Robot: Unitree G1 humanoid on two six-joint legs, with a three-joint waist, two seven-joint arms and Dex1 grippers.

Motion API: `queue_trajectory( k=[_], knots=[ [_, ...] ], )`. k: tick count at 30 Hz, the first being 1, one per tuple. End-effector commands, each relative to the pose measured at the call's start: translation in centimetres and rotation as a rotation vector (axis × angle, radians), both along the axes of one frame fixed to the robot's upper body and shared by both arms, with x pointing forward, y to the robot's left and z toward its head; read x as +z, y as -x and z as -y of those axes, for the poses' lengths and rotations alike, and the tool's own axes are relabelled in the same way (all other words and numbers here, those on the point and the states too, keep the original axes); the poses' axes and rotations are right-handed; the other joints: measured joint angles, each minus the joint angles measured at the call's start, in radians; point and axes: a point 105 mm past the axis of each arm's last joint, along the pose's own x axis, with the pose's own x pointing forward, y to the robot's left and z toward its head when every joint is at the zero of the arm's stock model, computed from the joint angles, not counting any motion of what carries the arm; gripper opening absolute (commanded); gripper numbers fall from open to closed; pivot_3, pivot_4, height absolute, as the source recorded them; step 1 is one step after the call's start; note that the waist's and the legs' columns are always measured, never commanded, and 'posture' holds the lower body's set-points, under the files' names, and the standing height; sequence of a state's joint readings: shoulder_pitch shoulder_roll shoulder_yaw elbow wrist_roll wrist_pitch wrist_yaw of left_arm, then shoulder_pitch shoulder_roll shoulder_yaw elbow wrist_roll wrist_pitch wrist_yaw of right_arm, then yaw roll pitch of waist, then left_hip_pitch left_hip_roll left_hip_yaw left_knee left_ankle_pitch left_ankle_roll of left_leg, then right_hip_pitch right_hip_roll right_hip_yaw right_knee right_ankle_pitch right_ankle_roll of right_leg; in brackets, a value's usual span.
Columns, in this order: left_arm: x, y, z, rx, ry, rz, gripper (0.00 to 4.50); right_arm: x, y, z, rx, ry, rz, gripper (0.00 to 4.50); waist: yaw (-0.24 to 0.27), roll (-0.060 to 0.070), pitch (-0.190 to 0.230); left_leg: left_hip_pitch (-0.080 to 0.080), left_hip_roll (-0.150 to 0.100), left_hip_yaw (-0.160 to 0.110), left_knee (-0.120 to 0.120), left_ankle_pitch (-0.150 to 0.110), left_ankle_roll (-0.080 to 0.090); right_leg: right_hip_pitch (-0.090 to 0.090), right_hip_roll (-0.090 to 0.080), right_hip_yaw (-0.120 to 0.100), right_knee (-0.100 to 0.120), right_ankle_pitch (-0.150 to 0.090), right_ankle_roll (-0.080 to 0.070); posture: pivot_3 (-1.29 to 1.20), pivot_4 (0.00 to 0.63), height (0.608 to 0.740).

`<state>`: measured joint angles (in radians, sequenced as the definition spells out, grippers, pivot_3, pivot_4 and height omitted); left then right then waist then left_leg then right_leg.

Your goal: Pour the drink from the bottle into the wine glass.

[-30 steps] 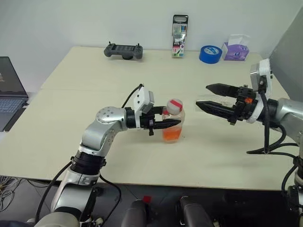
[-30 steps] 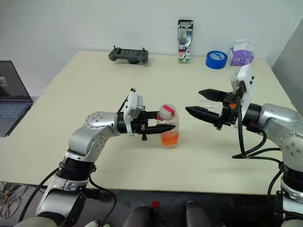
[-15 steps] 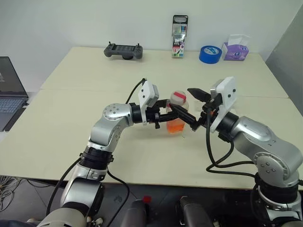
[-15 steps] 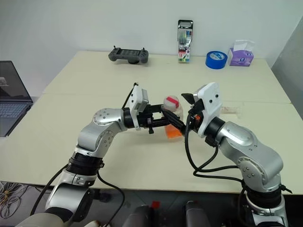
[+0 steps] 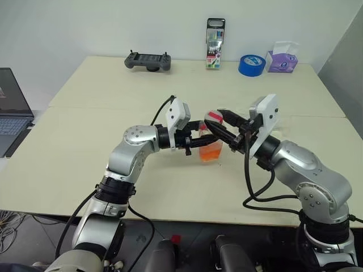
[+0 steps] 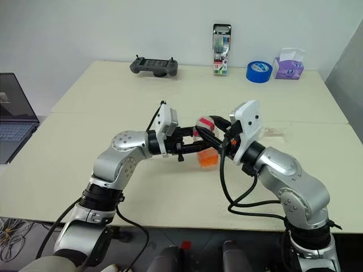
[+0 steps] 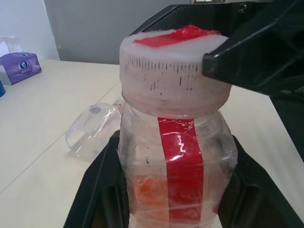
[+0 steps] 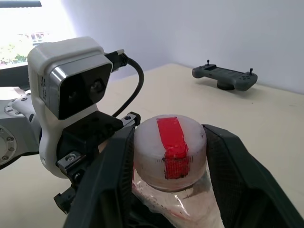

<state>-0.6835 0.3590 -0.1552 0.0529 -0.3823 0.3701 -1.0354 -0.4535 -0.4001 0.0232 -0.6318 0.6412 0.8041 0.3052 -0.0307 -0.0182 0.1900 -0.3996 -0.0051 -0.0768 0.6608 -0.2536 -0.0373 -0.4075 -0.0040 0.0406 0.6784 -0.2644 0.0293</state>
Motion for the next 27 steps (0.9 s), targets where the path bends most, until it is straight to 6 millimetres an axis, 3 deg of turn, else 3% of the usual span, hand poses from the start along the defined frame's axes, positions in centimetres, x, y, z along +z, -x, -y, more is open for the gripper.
queue_trajectory(
  k=[1,5,9,12,15,19,22,27],
  knots=[
    [1.8,1.0,0.1,-0.038,0.033,0.058,1.83,1.2,0.5,0.2,0.026,0.029,0.079,1.82,0.0,0.0,0.0,0.0,0.0,0.0,0.0,0.0,0.0,0.0,0.0,0.0,0.0,0.0,0.0,0.0,0.15,0.74],
    [1.2,2.3,0.3,-0.12,-0.004,0.042,1.83,1.7,0.7,0.0,0.206,0.14,0.124,1.82,-0.002,0.0,0.0,0.0,0.0,0.001,0.0,0.0,0.0,0.0,0.0,0.0,0.0,0.0,0.0,0.0,0.15,0.74],
    [1.1,4.5,0.1,-0.272,-0.046,0.033,1.83,2.7,-0.6,1.3,0.432,0.275,0.124,1.82,-0.003,0.001,0.001,0.001,-0.001,0.004,0.0,0.0,0.0,0.0,0.001,0.0,0.0,0.0,0.0,0.0,0.15,0.74],
    [1.4,5.6,0.0,-0.348,-0.047,0.014,1.83,3.1,-1.9,1.2,0.493,0.313,0.115,1.82,-0.003,0.001,0.001,0.001,0.0,0.004,0.0,0.0,0.0,0.001,0.002,-0.001,0.0,0.0,0.0,0.0,0.15,0.74],
    [1.4,4.6,-0.3,-0.301,-0.064,0.031,1.83,3.5,-2.4,2.1,0.454,0.295,0.087,1.82,-0.001,0.001,0.001,0.001,0.001,0.002,0.0,0.0,0.0,0.0,0.002,-0.002,0.0,0.001,-0.001,0.0,0.15,0.74],
    [1.8,2.6,-0.9,-0.194,-0.052,0.048,1.83,3.6,-1.1,5.2,0.341,0.253,0.017,3.22,0.018,0.0,0.001,-0.002,-0.001,0.0,0.0,0.0,0.0,0.001,-0.001,-0.003,-0.001,0.003,-0.004,0.0,0.15,0.74],
    [1.9,1.6,-1.4,-0.136,-0.044,0.056,1.83,3.8,0.9,5.5,0.272,0.217,0.01,4.28,0.025,0.0,0.001,-0.003,-0.003,-0.001,0.001,0.0,0.0,0.0,-0.004,-0.002,-0.003,0.003,-0.004,0.0,0.15,0.74],
    [1.5,1.0,-1.6,-0.107,-0.046,0.058,1.83,3.6,3.2,2.7,0.201,0.133,0.045,4.28,0.003,0.0,0.001,-0.001,0.0,0.0,0.0,0.0,0.0,0.0,-0.004,0.0,0.0,0.002,-0.003,0.0,0.15,0.74]
  ],
)
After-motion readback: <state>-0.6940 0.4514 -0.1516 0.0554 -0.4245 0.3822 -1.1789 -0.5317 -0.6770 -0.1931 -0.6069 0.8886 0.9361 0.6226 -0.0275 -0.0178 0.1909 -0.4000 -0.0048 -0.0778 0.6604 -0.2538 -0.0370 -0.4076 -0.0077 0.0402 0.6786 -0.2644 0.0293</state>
